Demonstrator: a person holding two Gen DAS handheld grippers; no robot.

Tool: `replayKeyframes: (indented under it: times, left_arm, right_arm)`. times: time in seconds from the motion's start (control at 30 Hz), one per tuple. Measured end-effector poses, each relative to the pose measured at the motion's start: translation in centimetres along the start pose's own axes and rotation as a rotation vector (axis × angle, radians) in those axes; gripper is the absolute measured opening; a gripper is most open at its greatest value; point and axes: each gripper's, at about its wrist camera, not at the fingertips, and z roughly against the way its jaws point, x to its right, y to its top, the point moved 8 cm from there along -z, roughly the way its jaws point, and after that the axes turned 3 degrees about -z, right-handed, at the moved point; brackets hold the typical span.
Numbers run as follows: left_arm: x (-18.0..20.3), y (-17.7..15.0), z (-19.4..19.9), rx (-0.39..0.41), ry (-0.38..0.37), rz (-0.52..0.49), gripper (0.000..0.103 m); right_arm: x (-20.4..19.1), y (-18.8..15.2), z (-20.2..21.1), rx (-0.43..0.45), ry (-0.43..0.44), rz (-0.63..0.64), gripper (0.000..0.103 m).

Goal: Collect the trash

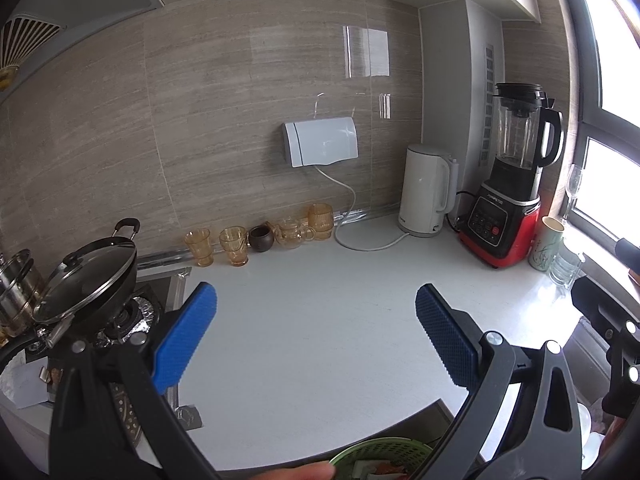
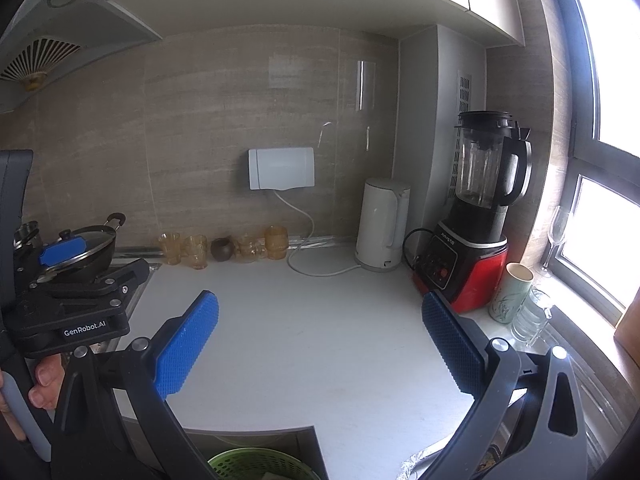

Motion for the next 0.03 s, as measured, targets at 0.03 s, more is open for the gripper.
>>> replayKeyframes:
  times: [0.03]
  left_arm:
    - [-0.09, 0.0, -0.11, -0.001, 0.0, 0.001, 0.095]
  right_arm:
    - [-0.01, -0.04, -0.13, -0.003, 0.001, -0.002, 0.101]
